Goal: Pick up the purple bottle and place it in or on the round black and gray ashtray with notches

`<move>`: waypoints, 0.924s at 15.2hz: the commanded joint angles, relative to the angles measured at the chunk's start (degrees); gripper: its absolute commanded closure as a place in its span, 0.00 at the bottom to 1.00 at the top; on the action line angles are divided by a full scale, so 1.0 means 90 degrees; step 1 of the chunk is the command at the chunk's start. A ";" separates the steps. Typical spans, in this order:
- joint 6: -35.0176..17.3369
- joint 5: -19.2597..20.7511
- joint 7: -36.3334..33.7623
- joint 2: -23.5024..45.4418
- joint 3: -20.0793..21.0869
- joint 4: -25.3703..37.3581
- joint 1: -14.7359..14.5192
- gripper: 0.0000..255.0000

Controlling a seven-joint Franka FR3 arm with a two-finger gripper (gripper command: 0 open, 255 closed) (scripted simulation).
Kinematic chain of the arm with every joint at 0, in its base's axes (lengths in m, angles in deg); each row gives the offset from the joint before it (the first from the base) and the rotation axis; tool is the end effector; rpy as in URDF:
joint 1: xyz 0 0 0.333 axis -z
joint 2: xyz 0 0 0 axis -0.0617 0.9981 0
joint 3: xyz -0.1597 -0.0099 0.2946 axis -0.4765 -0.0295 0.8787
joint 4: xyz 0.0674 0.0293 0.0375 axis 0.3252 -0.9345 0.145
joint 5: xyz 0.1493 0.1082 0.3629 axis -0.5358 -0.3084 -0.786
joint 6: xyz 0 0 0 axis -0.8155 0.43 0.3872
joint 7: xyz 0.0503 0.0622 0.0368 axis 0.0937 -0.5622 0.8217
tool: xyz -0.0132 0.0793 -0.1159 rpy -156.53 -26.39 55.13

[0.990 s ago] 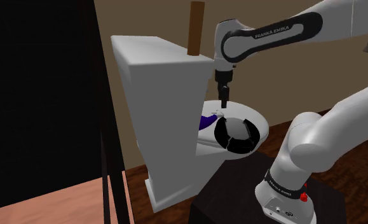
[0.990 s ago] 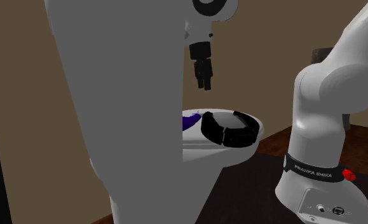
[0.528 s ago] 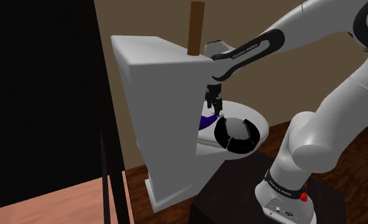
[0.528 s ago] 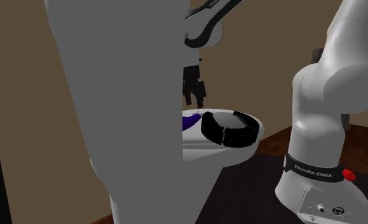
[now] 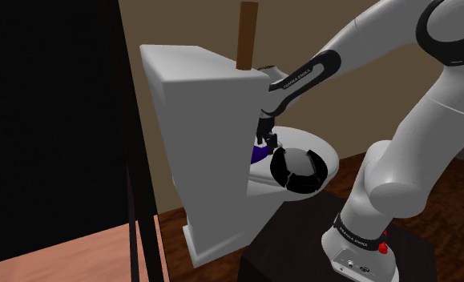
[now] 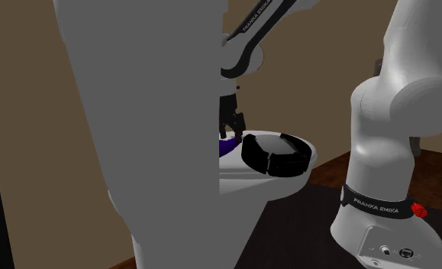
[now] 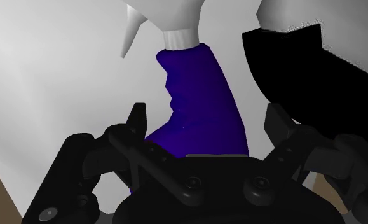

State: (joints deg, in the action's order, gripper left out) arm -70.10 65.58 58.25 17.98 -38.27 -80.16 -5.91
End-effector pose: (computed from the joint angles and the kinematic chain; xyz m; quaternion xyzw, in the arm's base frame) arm 0.4267 -0.0926 0.3038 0.8613 0.5024 -0.0751 0.0115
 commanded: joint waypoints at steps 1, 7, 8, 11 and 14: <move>-0.0269 0.0011 0.0019 0.0127 -0.0040 -0.0139 0.0018 0.00; -0.0269 0.0011 0.0019 0.0127 -0.0040 -0.0139 0.0019 0.00; -0.0269 0.0011 0.0019 0.0127 -0.0040 -0.0139 0.0019 0.00; -0.0268 0.0011 0.0018 0.0126 -0.0039 -0.0139 0.0018 1.00; -0.0268 0.0011 0.0018 0.0126 -0.0039 -0.0139 0.0018 1.00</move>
State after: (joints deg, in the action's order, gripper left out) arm -72.51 65.68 58.42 19.11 -38.63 -81.40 -5.74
